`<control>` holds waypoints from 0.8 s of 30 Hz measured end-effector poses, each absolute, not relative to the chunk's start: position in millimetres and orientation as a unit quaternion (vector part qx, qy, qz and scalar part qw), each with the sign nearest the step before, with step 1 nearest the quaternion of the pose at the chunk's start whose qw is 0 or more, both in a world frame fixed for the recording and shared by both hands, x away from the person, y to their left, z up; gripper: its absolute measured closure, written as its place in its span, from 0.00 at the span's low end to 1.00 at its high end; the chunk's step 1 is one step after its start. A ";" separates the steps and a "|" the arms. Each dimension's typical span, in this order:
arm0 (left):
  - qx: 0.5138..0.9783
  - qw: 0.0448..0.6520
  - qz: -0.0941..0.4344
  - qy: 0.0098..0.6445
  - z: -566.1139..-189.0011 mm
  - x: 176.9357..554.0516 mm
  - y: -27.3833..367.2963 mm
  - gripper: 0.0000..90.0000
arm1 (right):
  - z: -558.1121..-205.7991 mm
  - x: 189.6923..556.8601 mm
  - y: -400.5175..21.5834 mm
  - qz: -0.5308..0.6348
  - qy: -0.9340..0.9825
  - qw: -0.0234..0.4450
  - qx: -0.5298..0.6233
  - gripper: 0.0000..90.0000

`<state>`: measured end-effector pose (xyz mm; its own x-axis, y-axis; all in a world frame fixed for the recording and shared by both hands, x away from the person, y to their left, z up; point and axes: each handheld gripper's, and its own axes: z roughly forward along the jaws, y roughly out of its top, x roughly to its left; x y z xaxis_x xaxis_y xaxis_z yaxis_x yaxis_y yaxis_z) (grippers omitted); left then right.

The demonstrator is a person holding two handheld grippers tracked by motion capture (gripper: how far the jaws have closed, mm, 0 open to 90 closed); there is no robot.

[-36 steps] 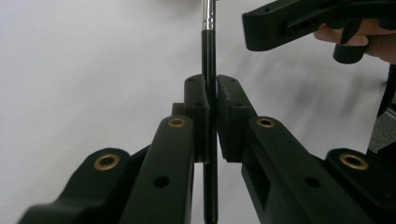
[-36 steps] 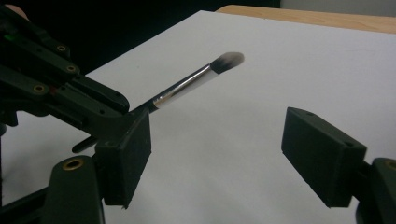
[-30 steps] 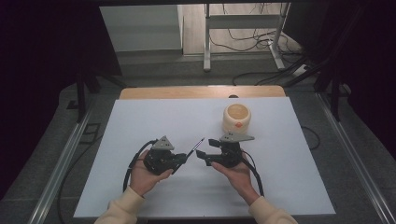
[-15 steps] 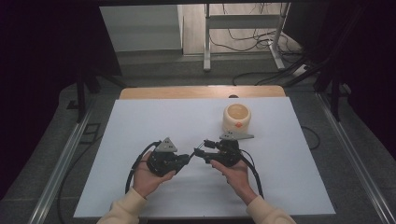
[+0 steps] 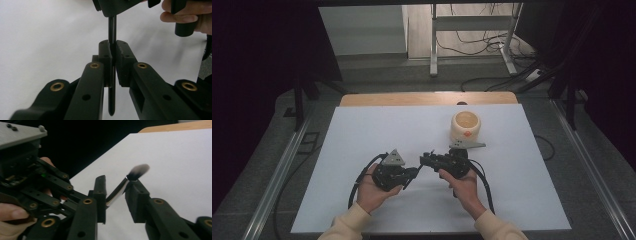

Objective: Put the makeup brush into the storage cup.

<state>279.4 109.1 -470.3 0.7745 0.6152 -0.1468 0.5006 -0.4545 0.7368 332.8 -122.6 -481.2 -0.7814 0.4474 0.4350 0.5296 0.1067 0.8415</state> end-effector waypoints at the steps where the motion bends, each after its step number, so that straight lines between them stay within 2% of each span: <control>1: 0.850 0.405 0.070 0.329 -470.8 279.3 108.4 0.93 | -481.1 332.6 -122.7 -0.583 -0.743 0.039 -0.327 0.81; 6: 0.852 0.405 0.065 0.324 -473.2 280.2 106.4 0.92 | -478.0 329.4 -122.3 -0.590 -0.740 0.047 -0.319 0.90; 8: 0.850 0.410 0.076 0.322 -472.9 280.4 108.5 0.84 | -474.0 328.4 -125.0 -0.595 -0.739 0.029 -0.314 0.91; 11: 0.842 0.424 0.076 0.326 -471.2 281.0 112.8 0.77 | -467.9 328.7 -131.1 -0.604 -0.732 0.017 -0.313 0.92; 24: 0.819 0.443 0.083 0.355 -467.1 284.0 129.4 0.41 | -457.7 327.0 -136.4 -0.611 -0.733 -0.002 -0.299 0.92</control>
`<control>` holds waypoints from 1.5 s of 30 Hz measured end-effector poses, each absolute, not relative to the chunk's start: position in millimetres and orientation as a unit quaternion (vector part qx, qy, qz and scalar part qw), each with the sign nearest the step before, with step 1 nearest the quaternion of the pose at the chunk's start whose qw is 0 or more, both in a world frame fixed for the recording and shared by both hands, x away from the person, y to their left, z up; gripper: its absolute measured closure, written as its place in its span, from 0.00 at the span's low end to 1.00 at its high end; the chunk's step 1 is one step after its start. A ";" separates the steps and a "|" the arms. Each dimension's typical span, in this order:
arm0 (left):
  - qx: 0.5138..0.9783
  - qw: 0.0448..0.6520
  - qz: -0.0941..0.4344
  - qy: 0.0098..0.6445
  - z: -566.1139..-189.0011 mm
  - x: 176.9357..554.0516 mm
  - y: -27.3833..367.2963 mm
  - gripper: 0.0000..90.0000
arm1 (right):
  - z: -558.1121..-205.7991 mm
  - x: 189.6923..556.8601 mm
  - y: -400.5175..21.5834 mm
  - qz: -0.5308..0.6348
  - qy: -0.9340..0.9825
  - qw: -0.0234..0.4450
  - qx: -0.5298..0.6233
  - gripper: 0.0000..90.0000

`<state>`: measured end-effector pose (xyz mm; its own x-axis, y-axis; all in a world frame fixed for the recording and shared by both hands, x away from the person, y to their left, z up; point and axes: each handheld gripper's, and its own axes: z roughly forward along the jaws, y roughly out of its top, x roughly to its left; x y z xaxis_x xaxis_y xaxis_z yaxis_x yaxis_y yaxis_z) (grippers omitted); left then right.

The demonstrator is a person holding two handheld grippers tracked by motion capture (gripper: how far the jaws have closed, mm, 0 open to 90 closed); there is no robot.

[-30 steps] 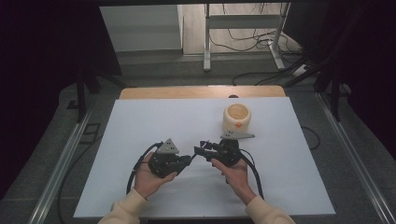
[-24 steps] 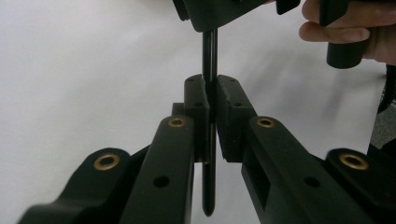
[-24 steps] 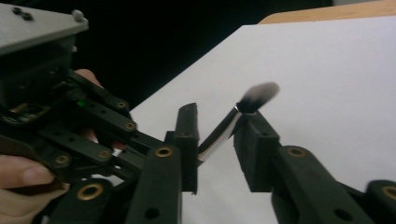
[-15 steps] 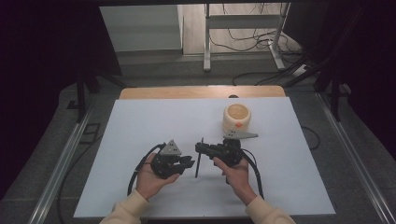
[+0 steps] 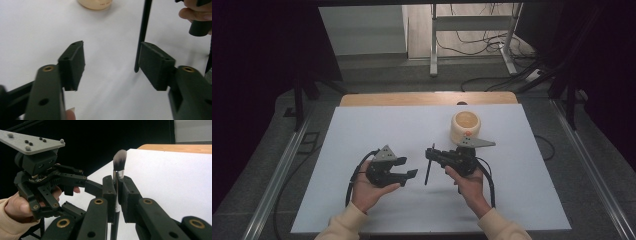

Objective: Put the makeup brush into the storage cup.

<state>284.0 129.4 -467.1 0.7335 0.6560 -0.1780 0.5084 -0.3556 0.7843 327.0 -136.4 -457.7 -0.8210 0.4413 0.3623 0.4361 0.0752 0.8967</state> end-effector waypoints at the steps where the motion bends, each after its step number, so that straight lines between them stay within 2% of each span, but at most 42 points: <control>1: 0.818 0.442 0.083 0.358 -467.2 284.2 131.4 0.39 | -457.1 327.0 -137.0 0.611 0.733 0.004 0.299 0.92; 8: 0.811 0.432 0.099 0.382 -470.1 283.4 143.0 0.27 | -453.5 327.6 -141.4 0.614 0.731 0.011 0.299 0.92; 15: 0.807 0.418 0.122 0.398 -476.1 279.8 155.5 0.19 | -450.5 327.6 -144.3 0.615 0.730 0.014 0.296 0.92; 31: 0.788 0.402 0.149 0.441 -492.4 267.0 198.1 0.16 | -442.8 327.8 -151.6 0.621 0.726 0.024 0.293 0.92; 45: 0.779 0.394 0.155 0.463 -500.1 261.7 211.4 0.14 | -432.9 329.4 -156.1 0.627 0.723 0.035 0.289 0.92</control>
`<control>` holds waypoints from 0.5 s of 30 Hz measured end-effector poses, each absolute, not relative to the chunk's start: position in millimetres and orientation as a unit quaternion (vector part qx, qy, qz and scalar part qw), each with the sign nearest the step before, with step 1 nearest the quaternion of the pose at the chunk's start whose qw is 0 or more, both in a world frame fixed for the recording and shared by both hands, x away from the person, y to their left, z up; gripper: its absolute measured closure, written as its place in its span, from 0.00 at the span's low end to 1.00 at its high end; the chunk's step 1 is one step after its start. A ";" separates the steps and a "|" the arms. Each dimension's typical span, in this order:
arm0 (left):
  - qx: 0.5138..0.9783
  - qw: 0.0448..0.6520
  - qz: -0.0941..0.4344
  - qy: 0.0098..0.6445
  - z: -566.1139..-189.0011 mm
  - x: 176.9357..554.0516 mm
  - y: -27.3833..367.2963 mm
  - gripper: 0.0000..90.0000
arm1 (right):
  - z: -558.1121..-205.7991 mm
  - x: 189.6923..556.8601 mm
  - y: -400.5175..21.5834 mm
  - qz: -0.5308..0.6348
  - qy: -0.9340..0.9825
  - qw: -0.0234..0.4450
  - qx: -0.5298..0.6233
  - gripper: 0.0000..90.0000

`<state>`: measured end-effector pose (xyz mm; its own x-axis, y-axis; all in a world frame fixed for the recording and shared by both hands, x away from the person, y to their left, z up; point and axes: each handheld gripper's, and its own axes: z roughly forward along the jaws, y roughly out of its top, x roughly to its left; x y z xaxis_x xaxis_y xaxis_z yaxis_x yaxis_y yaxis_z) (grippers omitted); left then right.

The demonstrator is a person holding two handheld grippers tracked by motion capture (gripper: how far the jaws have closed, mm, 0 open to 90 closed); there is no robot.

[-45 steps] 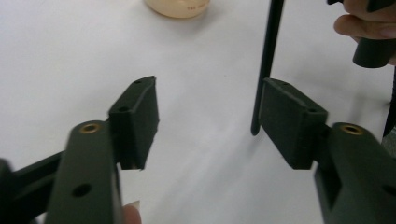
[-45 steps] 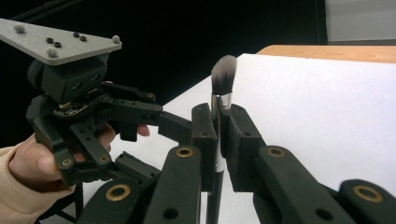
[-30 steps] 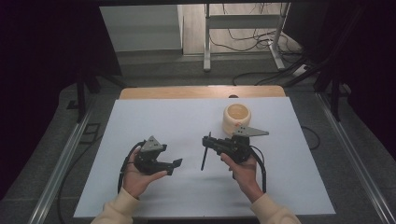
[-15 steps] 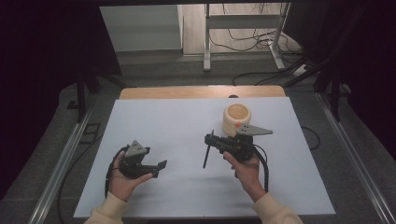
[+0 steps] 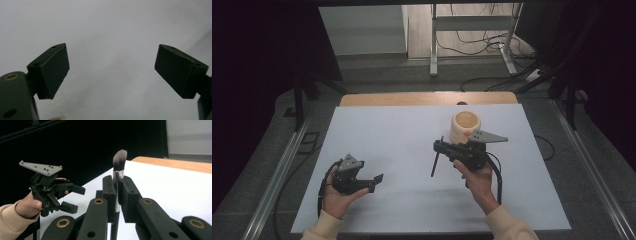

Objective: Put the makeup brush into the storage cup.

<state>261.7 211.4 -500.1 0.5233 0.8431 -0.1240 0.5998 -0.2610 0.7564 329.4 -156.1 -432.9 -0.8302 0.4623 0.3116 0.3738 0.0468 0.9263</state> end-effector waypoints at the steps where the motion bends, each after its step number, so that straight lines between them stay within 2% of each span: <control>1: 0.779 0.394 0.154 0.463 -500.1 261.9 211.3 0.14 | -431.4 329.8 -157.0 0.628 0.722 0.038 0.289 0.92; 15: 0.786 0.390 0.147 0.457 -501.7 263.4 209.0 0.16 | -414.9 340.0 -169.8 0.640 0.707 0.060 0.296 0.92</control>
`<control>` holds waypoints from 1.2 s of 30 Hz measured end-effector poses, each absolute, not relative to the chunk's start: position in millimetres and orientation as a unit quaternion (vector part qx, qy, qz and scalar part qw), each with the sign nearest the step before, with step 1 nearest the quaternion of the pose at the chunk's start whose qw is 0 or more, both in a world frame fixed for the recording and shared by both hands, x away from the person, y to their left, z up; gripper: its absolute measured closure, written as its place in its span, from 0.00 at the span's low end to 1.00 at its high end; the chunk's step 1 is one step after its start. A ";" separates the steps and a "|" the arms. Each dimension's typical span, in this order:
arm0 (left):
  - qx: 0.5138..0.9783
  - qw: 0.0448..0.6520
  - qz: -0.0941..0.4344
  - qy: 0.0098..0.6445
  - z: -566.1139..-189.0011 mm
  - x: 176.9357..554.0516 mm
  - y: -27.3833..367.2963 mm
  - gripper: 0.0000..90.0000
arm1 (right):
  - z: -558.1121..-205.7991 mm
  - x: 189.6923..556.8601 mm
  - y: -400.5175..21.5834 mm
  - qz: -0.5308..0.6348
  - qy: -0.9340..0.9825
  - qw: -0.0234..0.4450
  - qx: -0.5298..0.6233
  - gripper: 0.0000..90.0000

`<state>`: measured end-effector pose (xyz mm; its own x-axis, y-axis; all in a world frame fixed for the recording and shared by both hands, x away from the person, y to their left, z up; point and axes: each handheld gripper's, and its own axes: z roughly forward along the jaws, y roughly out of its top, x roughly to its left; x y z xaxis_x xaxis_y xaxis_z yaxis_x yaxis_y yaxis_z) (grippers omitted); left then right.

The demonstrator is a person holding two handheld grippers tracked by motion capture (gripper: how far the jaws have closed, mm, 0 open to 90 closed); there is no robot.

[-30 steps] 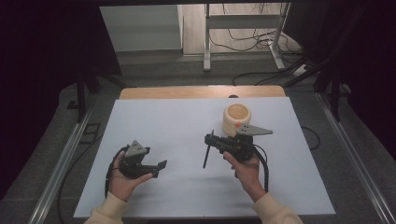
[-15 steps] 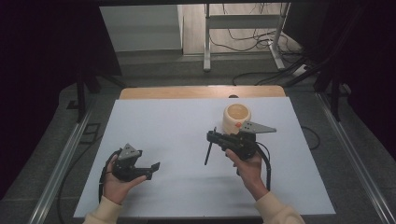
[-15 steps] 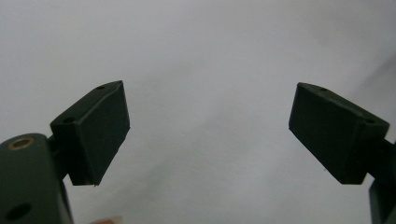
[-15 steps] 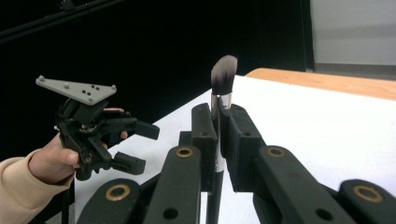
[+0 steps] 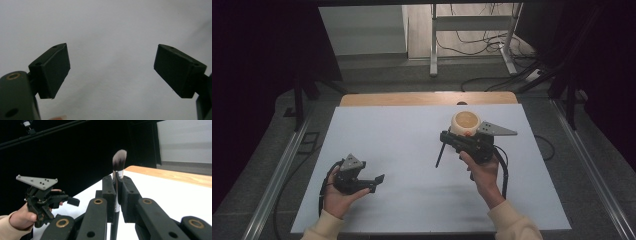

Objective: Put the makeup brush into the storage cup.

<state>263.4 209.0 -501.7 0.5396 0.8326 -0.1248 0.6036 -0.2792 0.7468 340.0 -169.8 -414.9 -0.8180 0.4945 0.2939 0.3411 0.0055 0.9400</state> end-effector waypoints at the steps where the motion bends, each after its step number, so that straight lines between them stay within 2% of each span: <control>1: 0.785 0.390 0.146 0.458 -501.8 263.3 208.7 0.16 | -413.4 340.9 -170.5 0.641 0.705 0.062 0.296 0.92; 36: 0.788 0.388 0.143 0.457 -502.9 263.7 208.1 0.15 | -383.8 370.2 -194.6 0.672 0.662 0.104 0.316 0.91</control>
